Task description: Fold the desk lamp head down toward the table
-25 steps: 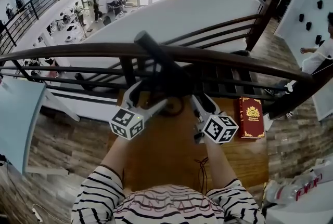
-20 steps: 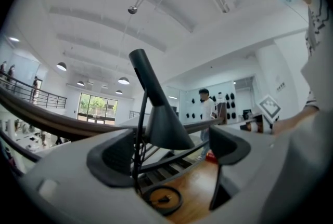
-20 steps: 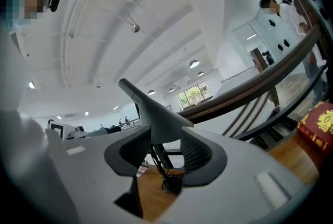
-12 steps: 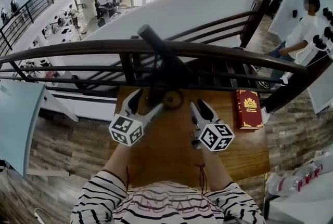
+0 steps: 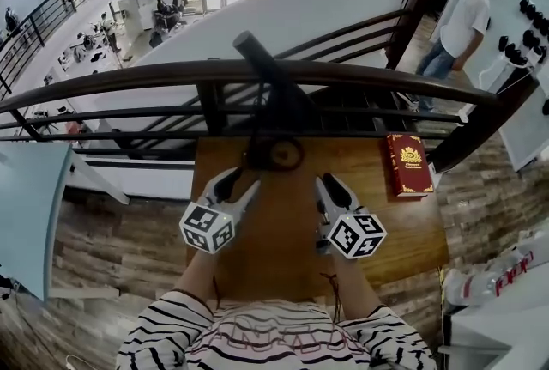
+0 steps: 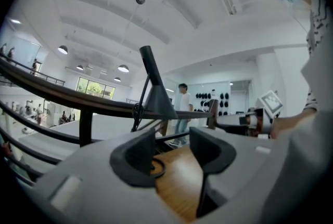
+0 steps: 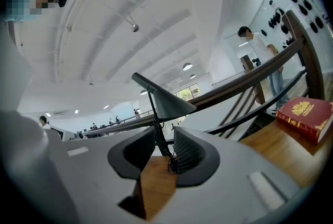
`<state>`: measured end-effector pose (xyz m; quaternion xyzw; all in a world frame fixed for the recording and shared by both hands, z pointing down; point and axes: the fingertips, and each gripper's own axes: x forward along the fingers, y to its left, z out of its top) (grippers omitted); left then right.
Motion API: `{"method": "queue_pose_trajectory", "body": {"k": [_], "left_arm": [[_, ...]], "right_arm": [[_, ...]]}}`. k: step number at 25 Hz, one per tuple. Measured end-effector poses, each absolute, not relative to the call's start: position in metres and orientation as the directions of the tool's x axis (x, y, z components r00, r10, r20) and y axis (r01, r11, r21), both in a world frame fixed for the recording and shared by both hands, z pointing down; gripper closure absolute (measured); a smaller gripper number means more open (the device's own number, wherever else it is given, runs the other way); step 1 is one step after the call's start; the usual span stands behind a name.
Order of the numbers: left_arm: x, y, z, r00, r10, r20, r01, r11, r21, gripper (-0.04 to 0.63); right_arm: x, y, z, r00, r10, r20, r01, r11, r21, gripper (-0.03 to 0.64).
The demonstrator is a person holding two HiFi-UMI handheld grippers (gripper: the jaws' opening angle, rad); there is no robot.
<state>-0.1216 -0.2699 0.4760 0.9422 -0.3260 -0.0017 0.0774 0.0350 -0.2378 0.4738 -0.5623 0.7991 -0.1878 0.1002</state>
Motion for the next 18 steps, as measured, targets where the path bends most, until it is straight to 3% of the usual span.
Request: {"method": "queue_pose_trajectory", "body": {"k": [13, 18], "left_arm": [[-0.149, -0.231, 0.487, 0.729, -0.683, 0.052, -0.682, -0.717, 0.147, 0.582], [-0.142, -0.209, 0.492, 0.685, -0.726, 0.061, -0.725, -0.671, 0.156, 0.592]], "right_arm": [[0.035, -0.204, 0.482, -0.365, -0.929, 0.059, -0.856, 0.310, -0.414, 0.608], [0.049, -0.185, 0.487, -0.408, -0.910, 0.077, -0.845, 0.345, -0.409, 0.615]]}}
